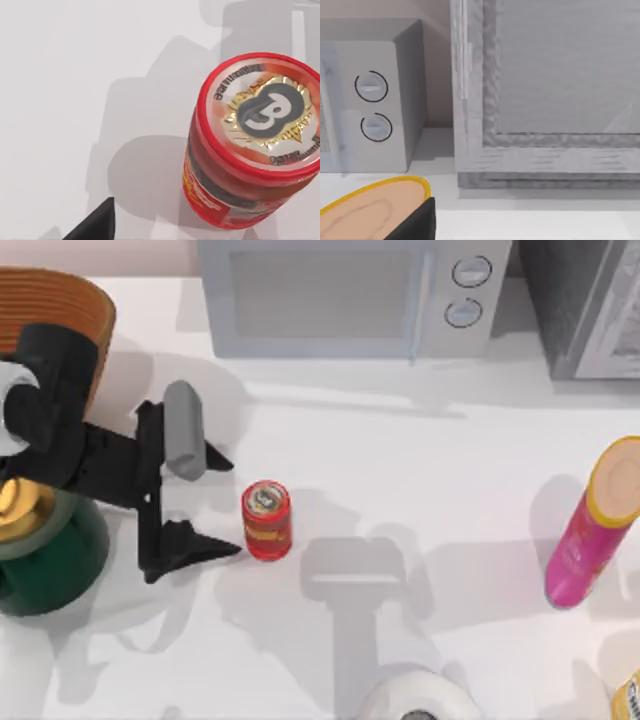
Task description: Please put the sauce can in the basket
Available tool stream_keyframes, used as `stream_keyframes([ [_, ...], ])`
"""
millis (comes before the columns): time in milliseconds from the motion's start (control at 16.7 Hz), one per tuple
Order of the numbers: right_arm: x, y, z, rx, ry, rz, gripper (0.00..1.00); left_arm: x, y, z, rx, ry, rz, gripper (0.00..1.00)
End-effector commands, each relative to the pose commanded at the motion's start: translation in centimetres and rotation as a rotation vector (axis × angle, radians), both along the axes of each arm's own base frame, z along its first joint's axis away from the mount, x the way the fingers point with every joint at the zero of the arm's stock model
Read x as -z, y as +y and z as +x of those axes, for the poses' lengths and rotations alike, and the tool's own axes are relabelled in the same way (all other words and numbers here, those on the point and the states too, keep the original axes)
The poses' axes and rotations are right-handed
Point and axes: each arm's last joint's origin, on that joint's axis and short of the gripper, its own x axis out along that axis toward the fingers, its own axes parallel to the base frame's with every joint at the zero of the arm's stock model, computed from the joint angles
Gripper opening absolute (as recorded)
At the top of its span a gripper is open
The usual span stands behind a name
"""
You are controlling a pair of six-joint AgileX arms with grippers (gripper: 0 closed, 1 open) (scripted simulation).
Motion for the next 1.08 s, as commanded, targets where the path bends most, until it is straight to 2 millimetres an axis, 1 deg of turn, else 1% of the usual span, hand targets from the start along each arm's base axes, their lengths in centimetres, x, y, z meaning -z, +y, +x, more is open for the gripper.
stream_keyframes([
  [120,0.0,0.0,0.0,0.000,0.000,0.000,1.00,0.0,0.1,0.0,-0.006,-0.001,0.001,1.00],
  [300,0.0,0.0,0.0,0.000,0.000,0.000,1.00,0.6,-1.2,0.2,0.001,-0.001,0.000,1.00],
  [600,0.0,0.0,0.0,0.000,0.000,0.000,1.00,3.3,-4.1,0.6,0.000,0.000,0.000,1.00],
  [720,0.0,0.0,0.0,0.000,0.000,0.000,1.00,4.2,-4.9,0.7,0.000,0.000,0.000,1.00],
  [840,0.0,0.0,0.0,0.000,0.000,0.000,1.00,4.5,-5.3,0.7,0.000,0.000,0.000,1.00],
  [1020,0.0,0.0,0.0,0.000,0.000,0.000,1.00,4.5,-5.3,0.7,0.000,0.000,0.000,1.00],
  [1080,0.0,0.0,0.0,0.000,0.000,0.000,1.00,4.5,-5.3,0.7,0.000,0.000,0.000,0.92],
])
